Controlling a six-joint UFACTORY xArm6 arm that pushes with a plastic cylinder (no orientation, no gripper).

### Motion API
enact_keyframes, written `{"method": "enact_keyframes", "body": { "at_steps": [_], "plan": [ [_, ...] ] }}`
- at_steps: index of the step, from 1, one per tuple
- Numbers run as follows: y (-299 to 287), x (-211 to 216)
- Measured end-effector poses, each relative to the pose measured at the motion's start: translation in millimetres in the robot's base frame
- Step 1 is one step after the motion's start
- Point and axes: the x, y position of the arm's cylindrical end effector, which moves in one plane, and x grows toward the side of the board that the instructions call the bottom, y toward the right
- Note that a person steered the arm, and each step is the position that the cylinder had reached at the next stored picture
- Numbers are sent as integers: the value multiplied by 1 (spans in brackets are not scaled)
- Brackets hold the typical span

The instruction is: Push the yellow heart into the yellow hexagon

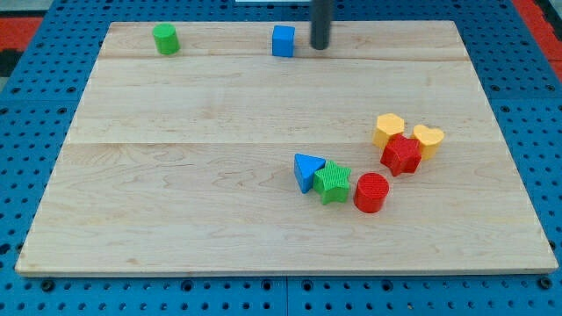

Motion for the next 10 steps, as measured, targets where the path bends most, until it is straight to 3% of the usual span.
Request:
{"method": "enact_keyframes", "body": {
  "at_steps": [2, 3, 6, 7, 8, 10],
  "plan": [
    [116, 39],
    [148, 91],
    [192, 199],
    [196, 229],
    [134, 224],
    [79, 211]
  ]
}}
